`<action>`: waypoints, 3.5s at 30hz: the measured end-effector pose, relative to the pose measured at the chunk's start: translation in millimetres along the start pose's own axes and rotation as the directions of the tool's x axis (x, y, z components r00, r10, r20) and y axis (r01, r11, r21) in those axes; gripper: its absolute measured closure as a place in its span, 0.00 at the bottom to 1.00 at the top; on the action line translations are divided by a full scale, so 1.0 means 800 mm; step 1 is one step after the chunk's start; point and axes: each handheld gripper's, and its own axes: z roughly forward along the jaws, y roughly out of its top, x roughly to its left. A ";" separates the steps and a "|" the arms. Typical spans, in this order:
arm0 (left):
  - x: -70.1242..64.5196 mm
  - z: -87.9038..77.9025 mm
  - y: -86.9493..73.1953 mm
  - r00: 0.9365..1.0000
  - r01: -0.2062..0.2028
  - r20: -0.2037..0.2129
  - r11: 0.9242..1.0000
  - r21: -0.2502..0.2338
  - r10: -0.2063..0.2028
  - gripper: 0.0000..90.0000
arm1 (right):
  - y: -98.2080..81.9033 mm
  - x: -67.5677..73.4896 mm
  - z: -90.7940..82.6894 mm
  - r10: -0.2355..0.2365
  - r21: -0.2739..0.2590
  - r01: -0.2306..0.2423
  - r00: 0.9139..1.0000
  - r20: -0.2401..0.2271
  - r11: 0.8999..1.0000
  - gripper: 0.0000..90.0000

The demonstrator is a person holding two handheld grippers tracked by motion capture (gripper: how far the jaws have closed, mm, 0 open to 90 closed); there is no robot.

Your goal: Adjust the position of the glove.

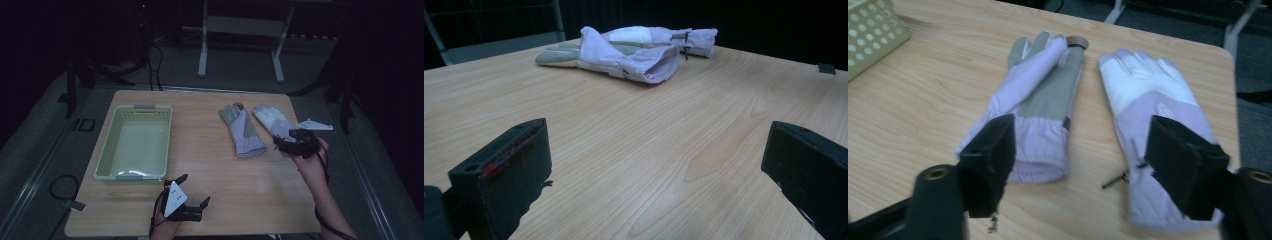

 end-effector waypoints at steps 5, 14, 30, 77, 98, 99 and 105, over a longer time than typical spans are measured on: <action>0.000 0.000 0.000 1.000 0.001 0.004 1.000 0.000 -0.001 0.00 | 0.017 0.009 0.023 -0.018 0.020 0.019 1.000 -0.013 1.000 0.36; 0.000 0.000 0.000 1.000 0.000 0.013 1.000 0.002 0.000 0.00 | 0.039 0.018 0.064 -0.020 0.054 0.022 0.999 -0.042 0.998 0.47; -0.001 -0.001 0.000 1.000 -0.010 0.023 1.000 -0.002 0.010 0.00 | 0.039 0.021 0.149 0.004 0.154 0.011 0.996 -0.094 0.988 0.60; -0.001 -0.001 -0.001 1.000 0.003 0.016 1.000 -0.004 -0.003 0.00 | 0.017 0.117 0.119 0.052 0.126 -0.049 0.998 -0.021 0.991 0.98; 0.000 -0.002 -0.001 1.000 0.009 0.016 1.000 -0.004 -0.009 0.00 | -0.020 0.175 0.110 0.170 0.102 -0.168 0.985 -0.019 0.981 0.98; 0.000 -0.002 -0.001 1.000 0.009 0.016 1.000 -0.005 -0.009 0.00 | -0.022 0.175 0.114 0.159 0.108 -0.157 0.987 -0.014 0.982 0.98; 0.000 -0.001 0.000 1.000 0.009 0.014 1.000 -0.002 -0.009 0.00 | -0.044 0.173 0.137 0.160 0.173 -0.159 0.987 0.009 0.972 0.97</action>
